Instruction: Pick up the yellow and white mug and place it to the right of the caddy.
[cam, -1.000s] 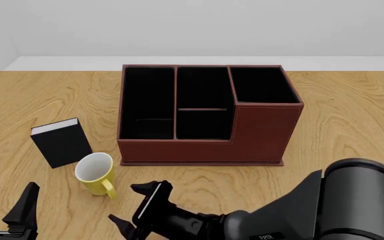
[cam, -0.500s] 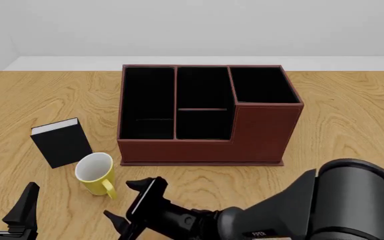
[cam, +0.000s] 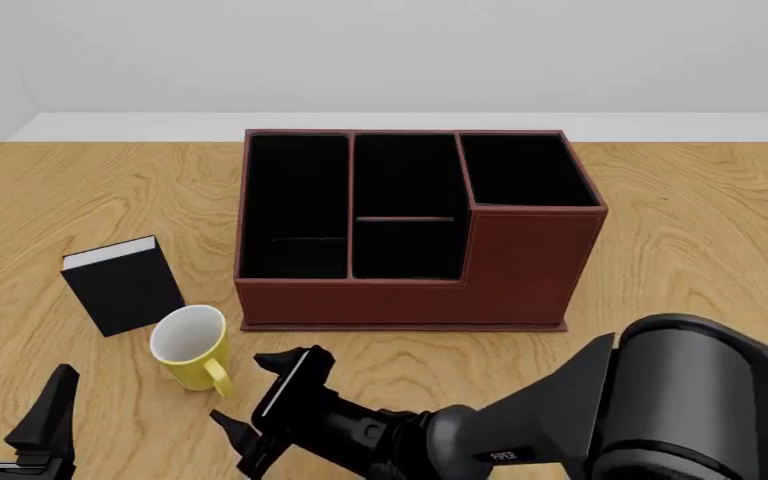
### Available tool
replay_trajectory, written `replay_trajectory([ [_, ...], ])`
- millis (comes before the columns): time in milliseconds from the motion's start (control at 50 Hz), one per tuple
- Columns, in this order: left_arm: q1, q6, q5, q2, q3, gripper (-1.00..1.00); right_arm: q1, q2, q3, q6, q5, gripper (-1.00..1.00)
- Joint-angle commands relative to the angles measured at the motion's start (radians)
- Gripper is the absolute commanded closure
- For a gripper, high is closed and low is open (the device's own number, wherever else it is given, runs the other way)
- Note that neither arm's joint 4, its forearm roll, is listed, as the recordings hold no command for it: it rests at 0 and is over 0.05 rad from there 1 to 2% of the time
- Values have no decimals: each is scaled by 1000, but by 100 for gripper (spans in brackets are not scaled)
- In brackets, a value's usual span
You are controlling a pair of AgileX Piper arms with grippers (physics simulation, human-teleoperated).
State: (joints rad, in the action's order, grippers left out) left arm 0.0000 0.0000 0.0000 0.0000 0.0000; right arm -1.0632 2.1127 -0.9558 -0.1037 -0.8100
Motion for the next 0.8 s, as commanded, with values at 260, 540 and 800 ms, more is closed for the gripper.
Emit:
replay_trajectory([
  [260,0,0,0,0,0,-100,7,25,-35,1,16,-100],
  [540,0,0,0,0,0,-100,17,38,-57,-31,23,-100],
  [800,0,0,0,0,0,-100,12,52,-84,-22,39,-100],
])
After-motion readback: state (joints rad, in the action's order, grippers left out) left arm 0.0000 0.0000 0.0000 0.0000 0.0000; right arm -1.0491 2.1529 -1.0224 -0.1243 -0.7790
